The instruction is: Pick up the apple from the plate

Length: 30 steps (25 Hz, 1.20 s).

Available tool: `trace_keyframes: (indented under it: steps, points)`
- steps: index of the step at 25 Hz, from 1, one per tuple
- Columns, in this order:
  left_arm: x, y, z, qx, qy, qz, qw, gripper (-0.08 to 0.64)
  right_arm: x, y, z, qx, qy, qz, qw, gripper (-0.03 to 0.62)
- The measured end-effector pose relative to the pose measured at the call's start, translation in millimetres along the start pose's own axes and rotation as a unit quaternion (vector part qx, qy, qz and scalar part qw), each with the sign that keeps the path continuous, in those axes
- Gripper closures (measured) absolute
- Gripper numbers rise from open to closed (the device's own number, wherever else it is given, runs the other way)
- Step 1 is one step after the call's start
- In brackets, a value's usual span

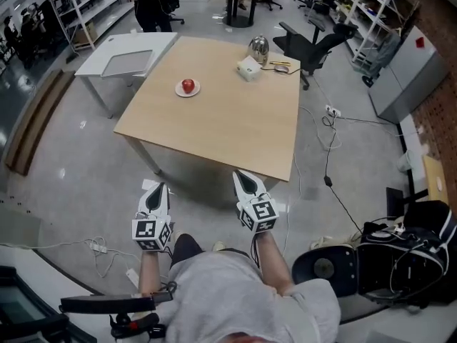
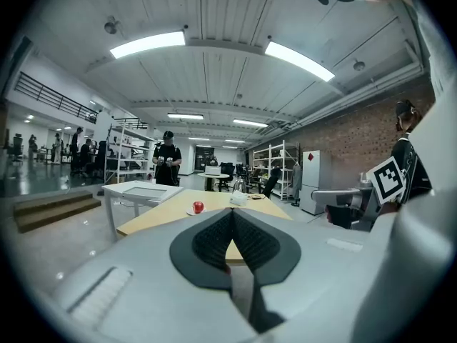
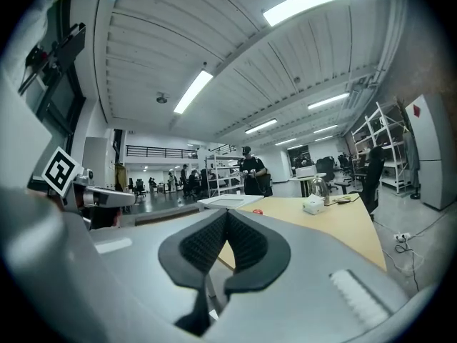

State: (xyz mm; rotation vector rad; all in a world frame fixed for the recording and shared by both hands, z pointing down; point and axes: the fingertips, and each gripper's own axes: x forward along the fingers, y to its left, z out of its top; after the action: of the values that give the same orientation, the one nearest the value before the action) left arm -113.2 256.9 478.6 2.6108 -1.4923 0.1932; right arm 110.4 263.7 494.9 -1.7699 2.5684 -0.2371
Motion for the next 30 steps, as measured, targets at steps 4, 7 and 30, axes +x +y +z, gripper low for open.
trace_keyframes:
  steps: [4, 7, 30]
  points:
    - [-2, 3, 2, -0.004, 0.0, 0.007, 1.0, 0.54, 3, 5, 2, -0.007, 0.007, 0.011, 1.0, 0.586]
    - [21, 8, -10, -0.007, 0.005, 0.009, 0.9999, 0.54, 20, -8, -11, -0.001, 0.012, 0.017, 1.0, 0.586]
    - [166, 113, 22, -0.007, 0.015, -0.052, 0.9985, 0.54, 177, -31, 0, -0.004, 0.035, -0.019, 0.999, 0.586]
